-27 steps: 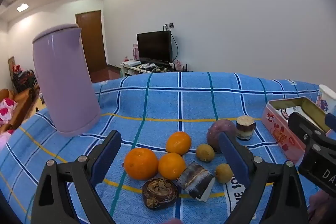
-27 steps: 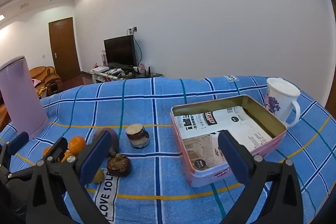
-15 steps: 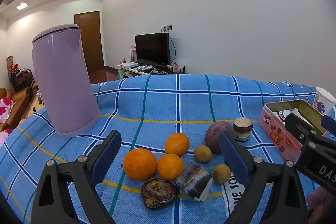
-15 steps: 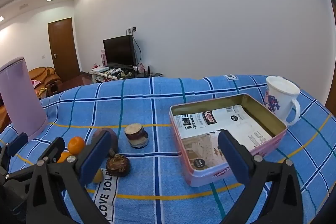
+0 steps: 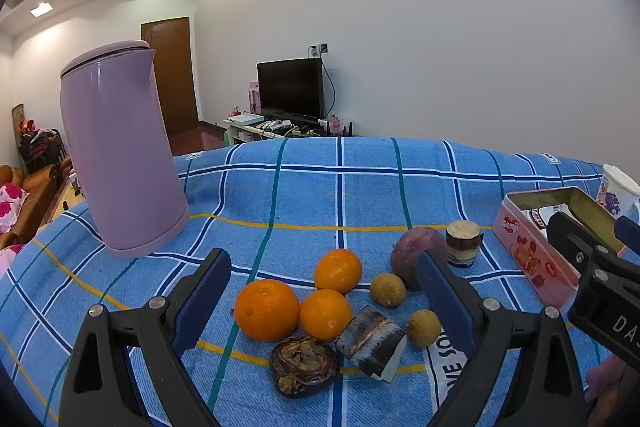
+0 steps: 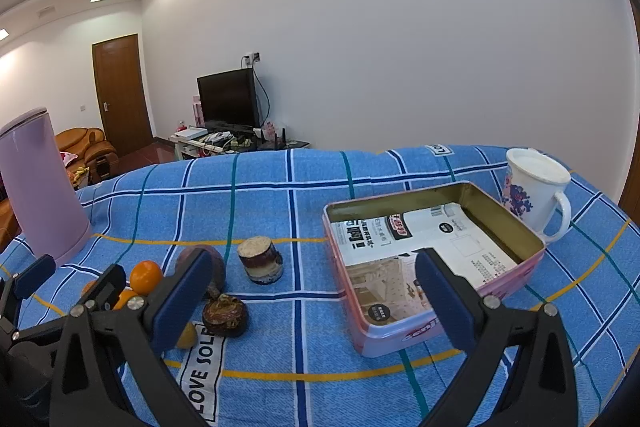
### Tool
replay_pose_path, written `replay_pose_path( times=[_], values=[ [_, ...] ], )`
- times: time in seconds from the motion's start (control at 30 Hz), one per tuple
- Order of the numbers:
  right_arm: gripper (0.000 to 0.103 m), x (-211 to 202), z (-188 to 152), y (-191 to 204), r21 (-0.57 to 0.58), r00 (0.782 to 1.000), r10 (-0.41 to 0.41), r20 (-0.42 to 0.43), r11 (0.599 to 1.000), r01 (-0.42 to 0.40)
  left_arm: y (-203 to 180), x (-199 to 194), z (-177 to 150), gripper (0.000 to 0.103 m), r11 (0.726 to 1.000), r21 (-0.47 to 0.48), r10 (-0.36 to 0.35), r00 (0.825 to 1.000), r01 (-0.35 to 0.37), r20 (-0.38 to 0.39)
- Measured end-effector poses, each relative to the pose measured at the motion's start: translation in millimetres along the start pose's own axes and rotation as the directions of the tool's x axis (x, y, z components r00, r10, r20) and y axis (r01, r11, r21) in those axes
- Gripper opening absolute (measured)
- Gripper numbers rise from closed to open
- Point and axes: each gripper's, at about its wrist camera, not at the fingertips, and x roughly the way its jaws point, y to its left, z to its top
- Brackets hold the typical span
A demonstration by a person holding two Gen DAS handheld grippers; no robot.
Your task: Organize fruits
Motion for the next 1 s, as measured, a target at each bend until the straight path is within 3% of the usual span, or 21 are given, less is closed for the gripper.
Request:
replay_pose_path(
  times=[1.0],
  values=[
    [0.103,-0.7,-0.6,0.8,-0.005,1.0,0.002,-0.001,1.0,-0.002,0.6,0.3,-0.4,0.095,1.0,0.001,-0.003,1.0,0.003,0.0]
  ],
)
